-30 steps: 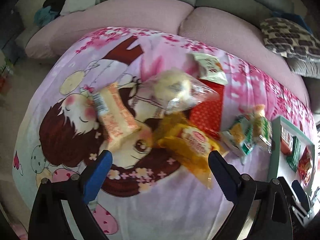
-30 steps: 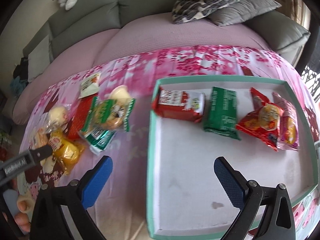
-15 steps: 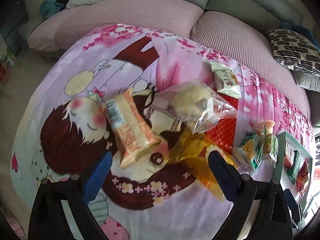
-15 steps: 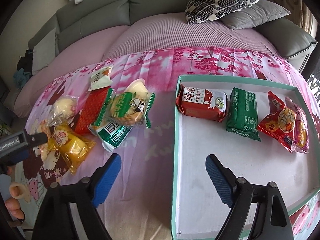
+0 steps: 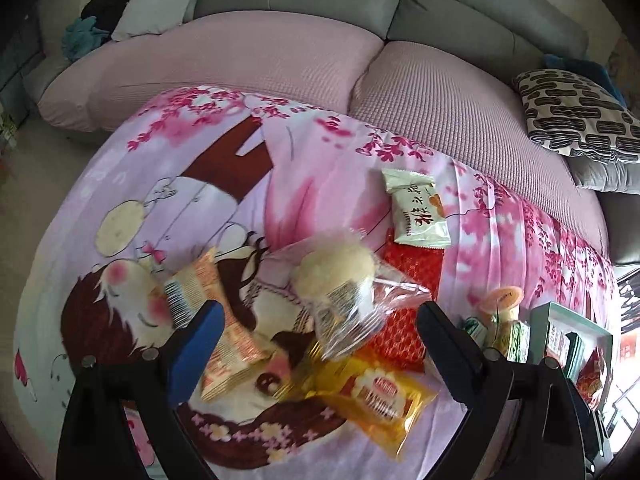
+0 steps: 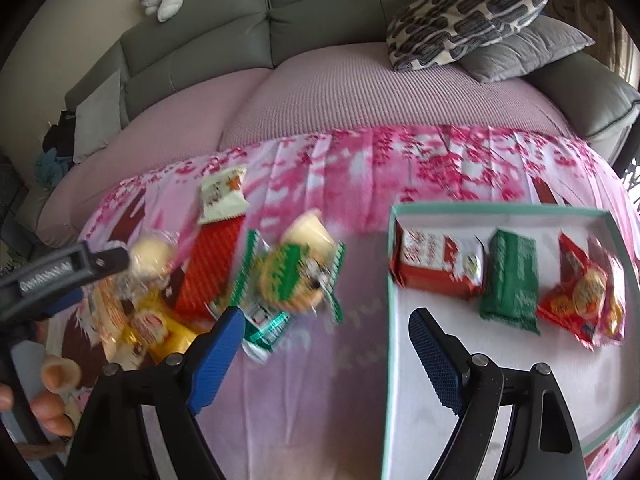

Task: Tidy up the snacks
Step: 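Grasp the green-white cookie pack with the right tool while the left tool grasps the clear bun bag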

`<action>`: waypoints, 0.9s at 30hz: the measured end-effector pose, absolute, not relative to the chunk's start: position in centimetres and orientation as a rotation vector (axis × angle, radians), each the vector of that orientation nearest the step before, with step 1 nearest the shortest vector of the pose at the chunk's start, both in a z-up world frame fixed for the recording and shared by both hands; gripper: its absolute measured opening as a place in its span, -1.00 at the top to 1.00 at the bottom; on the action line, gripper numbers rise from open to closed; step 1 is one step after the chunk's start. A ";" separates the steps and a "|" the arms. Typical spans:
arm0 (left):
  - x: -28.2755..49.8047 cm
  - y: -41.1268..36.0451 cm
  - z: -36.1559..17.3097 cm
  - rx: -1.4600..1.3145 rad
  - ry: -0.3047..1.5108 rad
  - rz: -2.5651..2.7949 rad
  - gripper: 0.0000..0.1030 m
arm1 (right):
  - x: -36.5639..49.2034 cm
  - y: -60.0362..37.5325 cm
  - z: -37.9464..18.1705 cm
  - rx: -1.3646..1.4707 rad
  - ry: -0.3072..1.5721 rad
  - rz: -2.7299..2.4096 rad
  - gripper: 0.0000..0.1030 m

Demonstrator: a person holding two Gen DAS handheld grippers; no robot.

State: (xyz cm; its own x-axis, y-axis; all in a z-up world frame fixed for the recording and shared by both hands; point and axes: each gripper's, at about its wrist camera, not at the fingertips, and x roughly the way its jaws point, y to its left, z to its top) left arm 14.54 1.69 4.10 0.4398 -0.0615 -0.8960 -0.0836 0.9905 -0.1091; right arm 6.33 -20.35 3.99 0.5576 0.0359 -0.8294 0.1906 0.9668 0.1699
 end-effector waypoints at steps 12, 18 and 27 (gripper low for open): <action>17.7 1.5 1.3 -0.226 1.150 0.011 -0.88 | 10.2 -19.6 2.2 0.286 1.013 -0.063 -0.68; 18.7 1.0 0.0 -0.224 1.161 0.019 -0.84 | 11.0 -19.7 0.7 0.292 1.030 -0.059 -0.68; 18.5 0.7 0.1 -0.191 1.143 0.029 -0.12 | 11.1 -19.6 0.4 0.308 1.020 -0.041 -0.37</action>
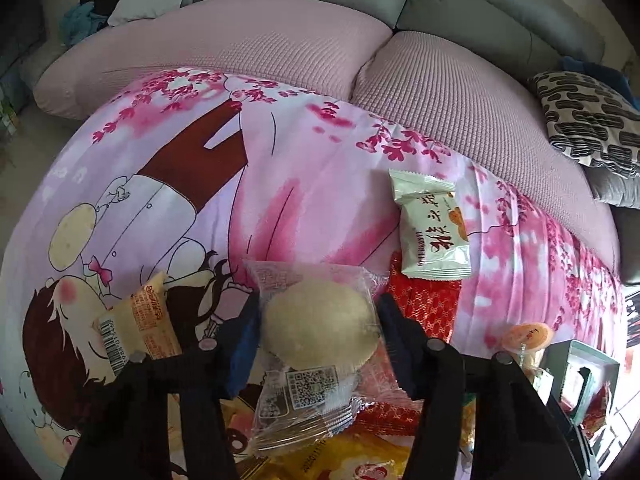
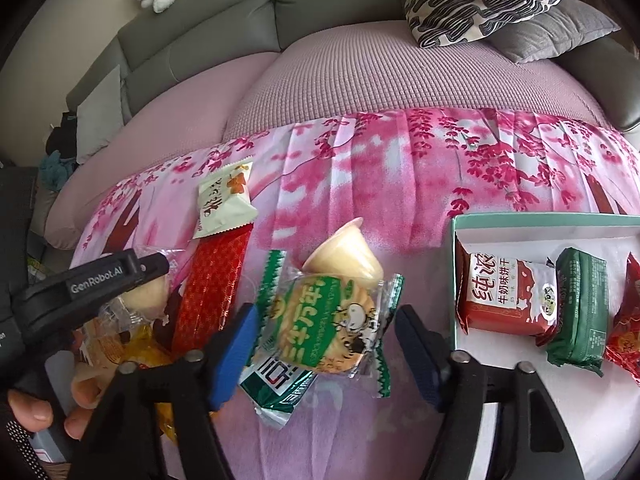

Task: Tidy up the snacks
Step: 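Grasp the green-white cookie pack with the right tool while the left tool grasps the clear bun bag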

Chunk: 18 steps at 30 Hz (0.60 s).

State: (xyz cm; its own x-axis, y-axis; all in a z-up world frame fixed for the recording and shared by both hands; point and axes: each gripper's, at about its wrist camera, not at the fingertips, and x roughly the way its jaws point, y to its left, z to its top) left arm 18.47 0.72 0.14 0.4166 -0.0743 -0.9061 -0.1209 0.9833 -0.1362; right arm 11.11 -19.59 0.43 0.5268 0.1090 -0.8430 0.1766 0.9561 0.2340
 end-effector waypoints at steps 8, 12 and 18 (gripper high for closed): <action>17.6 -0.5 1.2 -0.177 1.126 0.008 -0.09 | 10.8 -19.7 0.7 0.320 1.008 -0.028 -0.10; 16.9 -1.2 1.9 -0.159 1.118 -0.004 -0.08 | 10.7 -19.6 0.8 0.320 1.001 -0.031 -0.04; 16.0 -1.9 3.1 -0.133 1.104 -0.021 -0.08 | 10.1 -20.0 1.2 0.339 0.996 -0.026 -0.03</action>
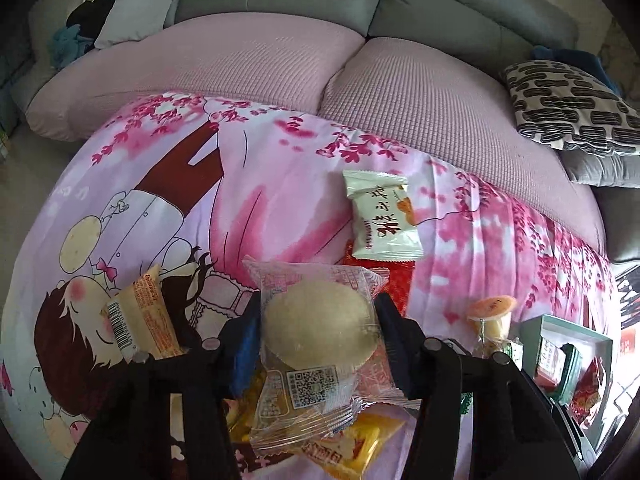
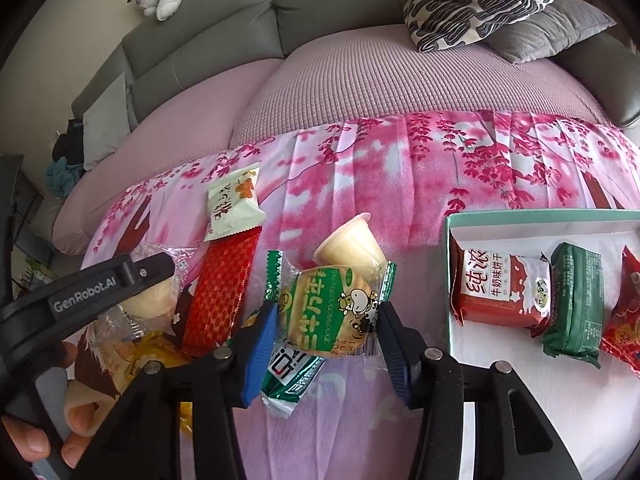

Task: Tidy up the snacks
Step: 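Grasp the green-white cookie pack with the right tool while the left tool grasps the clear bun bag, then carry both packs over the white tray and open both tools to drop them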

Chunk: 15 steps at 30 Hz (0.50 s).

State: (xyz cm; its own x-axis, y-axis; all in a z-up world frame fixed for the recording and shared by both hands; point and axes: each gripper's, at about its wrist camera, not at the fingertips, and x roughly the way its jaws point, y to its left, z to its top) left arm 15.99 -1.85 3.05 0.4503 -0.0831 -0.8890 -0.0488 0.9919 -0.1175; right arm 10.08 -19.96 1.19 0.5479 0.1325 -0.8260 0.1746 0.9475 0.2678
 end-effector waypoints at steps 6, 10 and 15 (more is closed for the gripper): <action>14.9 -1.8 4.1 -0.131 1.103 -0.028 -0.08 | 9.0 -20.4 2.1 0.356 0.980 -0.024 -0.03; 13.8 -1.9 4.8 -0.147 1.101 -0.038 -0.08 | 7.8 -20.5 3.0 0.360 0.969 -0.025 -0.03; 11.8 -2.9 5.7 -0.140 1.090 -0.055 -0.08 | 6.0 -21.1 3.8 0.367 0.956 -0.034 -0.03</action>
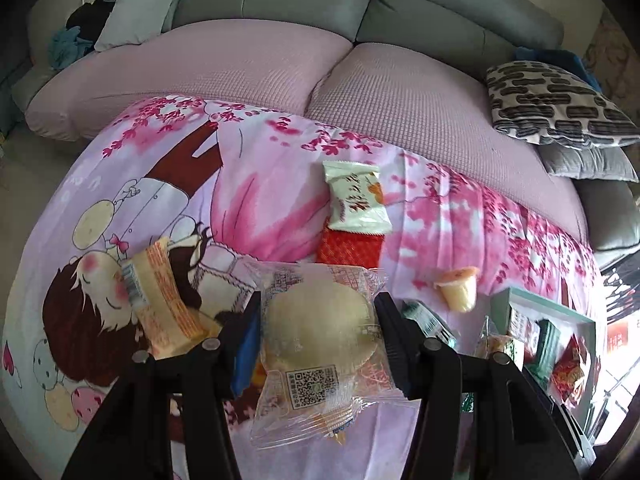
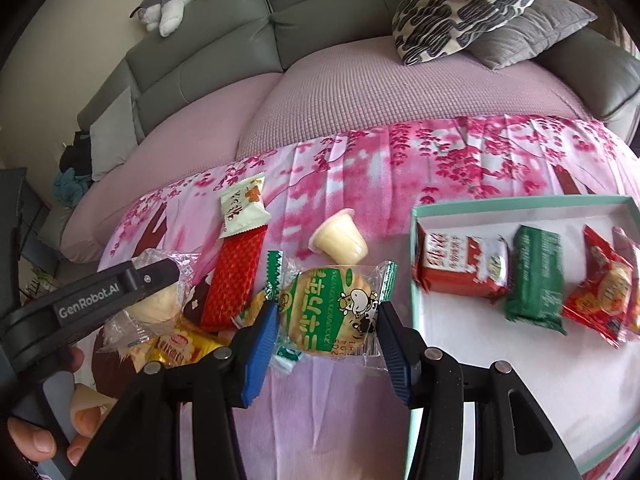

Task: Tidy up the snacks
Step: 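Carry both packs over the white tray and open both tools to drop them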

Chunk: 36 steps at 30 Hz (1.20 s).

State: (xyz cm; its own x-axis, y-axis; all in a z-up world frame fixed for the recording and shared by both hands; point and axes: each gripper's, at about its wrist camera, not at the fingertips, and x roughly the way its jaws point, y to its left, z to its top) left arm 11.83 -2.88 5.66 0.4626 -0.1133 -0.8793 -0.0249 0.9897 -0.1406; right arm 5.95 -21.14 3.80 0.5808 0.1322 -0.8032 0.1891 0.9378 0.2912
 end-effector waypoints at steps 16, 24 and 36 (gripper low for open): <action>7.3 -13.1 6.6 0.002 1.059 -0.323 -0.08 | 0.3 -28.4 5.8 0.411 0.916 -0.260 -0.03; 4.3 -18.7 5.6 0.111 1.059 -0.463 -0.08 | -3.1 -33.8 6.0 0.473 0.916 -0.402 -0.03; 2.0 -22.2 4.0 0.217 1.067 -0.531 -0.09 | -5.1 -37.0 5.4 0.550 0.918 -0.446 -0.03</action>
State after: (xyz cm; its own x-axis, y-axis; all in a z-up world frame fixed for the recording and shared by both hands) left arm 2.02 -22.24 4.03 0.3722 -0.3084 -0.8754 0.5126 0.8546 -0.0831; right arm -5.14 -37.01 5.36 0.5353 -0.1275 -0.8350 0.5781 0.7761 0.2521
